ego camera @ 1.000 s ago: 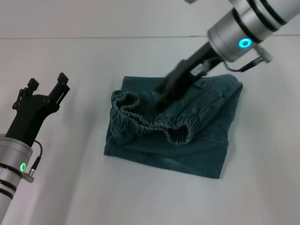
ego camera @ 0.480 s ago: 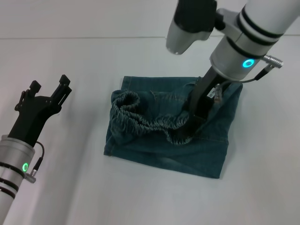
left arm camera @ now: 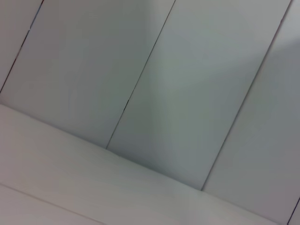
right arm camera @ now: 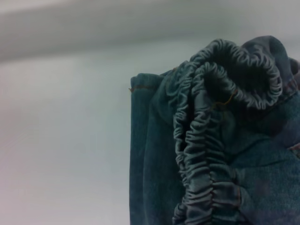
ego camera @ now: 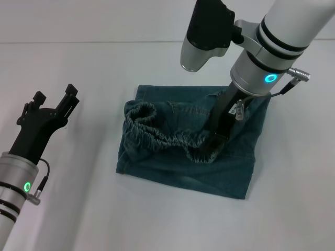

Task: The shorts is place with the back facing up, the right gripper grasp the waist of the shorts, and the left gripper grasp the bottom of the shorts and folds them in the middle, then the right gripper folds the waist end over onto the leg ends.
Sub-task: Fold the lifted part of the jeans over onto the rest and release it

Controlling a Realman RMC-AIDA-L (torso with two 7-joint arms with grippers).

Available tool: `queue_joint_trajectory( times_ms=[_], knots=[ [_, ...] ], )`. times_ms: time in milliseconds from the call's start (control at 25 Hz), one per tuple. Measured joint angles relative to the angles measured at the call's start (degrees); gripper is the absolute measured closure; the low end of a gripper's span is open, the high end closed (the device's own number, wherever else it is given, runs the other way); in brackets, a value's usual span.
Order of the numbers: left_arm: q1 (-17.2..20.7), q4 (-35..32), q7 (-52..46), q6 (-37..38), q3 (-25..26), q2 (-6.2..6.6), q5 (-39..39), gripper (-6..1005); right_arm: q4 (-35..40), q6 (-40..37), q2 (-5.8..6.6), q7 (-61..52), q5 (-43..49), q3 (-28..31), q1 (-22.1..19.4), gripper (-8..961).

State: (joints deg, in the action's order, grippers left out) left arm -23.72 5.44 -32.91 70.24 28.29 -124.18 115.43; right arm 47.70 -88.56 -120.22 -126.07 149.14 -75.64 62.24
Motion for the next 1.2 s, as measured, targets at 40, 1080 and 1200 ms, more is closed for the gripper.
queue_joint_trajectory(
  times_ms=[40, 1080, 1200],
  knots=[
    [0.03, 0.0, -0.01, -0.02, -0.04, 0.0, 0.1, 52, -0.02, 0.15, 0.0, -0.01, 0.01, -0.06, -0.03, 359],
    [0.8, -0.56, -0.19, 0.12, 0.51, 0.09, -0.14, 52, 1.43, 11.53, 0.34, -0.89, -0.37, 3.64, -0.72, 912],
    [1.09, -0.68, -0.23, 0.1, 1.05, 0.09, -0.16, 52, 1.62, 16.64, 0.37, -2.15, -1.54, 5.35, -0.53, 912]
  ],
)
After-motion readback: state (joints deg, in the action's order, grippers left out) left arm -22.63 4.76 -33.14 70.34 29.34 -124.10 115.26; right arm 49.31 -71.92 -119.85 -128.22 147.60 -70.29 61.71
